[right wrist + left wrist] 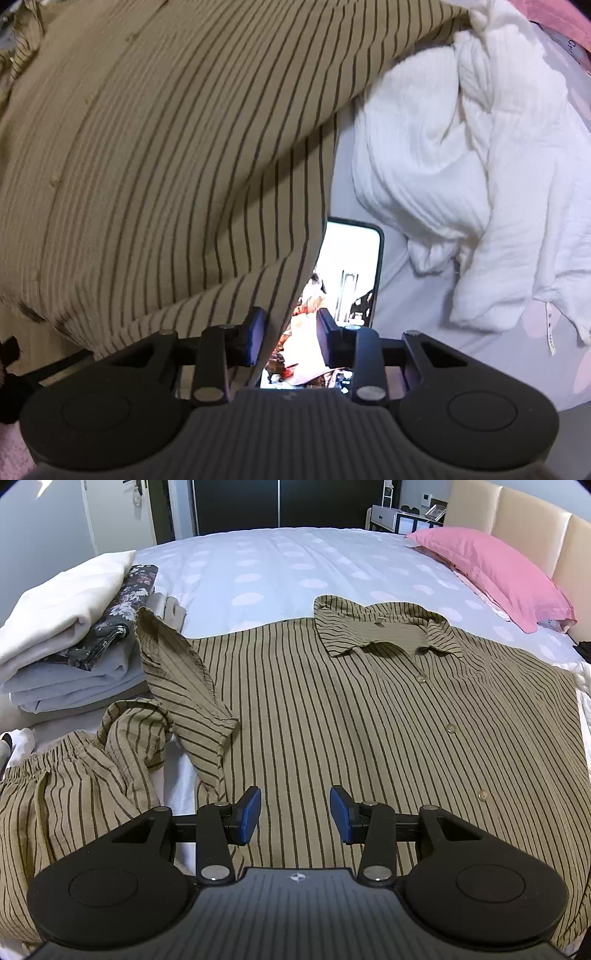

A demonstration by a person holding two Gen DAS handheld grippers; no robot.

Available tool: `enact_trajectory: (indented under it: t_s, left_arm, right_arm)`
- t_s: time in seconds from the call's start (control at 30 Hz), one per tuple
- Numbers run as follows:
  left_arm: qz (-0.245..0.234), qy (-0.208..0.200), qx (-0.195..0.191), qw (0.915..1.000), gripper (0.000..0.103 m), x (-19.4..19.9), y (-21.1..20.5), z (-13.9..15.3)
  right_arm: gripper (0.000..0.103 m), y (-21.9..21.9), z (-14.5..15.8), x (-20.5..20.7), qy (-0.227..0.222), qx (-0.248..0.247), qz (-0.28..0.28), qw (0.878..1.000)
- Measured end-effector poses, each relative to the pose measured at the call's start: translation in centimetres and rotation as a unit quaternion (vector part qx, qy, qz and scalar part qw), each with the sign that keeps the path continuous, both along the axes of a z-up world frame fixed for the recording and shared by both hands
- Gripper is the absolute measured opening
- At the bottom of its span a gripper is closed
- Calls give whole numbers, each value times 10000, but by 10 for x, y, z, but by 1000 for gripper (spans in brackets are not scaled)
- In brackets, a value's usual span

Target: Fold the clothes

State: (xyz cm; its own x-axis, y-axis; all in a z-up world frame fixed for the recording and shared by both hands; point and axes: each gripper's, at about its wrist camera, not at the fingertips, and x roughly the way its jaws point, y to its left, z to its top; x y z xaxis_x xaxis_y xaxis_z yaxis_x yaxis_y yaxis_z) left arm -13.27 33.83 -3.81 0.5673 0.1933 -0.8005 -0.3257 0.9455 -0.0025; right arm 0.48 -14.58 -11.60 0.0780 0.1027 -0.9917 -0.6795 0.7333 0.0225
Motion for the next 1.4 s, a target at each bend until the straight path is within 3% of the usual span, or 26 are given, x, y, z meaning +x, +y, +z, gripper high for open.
enact_trajectory:
  t_s: [0.2,0.27,0.57,1.03,1.27,1.4]
  left_arm:
    - [-17,6,29,10000,39,1,-1,0]
    - [-32,3,29,10000,39,1,-2,0]
    - [-41,-17,-15,10000,40,-1,-3,2]
    - [3,-64,23,10000,47,-9,-2,7]
    - [-73,276,-192,9994,48,-18,-1,-2]
    - [-177,434,-204,9987,49,-30,-6,-9]
  right_arm:
    - [14,11,-13,-10,-14,-245,129,9996]
    - [2,15,-10,-16,-44,-304,259,9992]
    - [1,3,31,-28,-408,-701,68,9967]
    - [1,-5,-12,-30,47,-1471,-50,9891]
    - [6,4,14,-42,-379,-1151,100,9926]
    - [21,22,28,-49,-694,-926,362,9926]
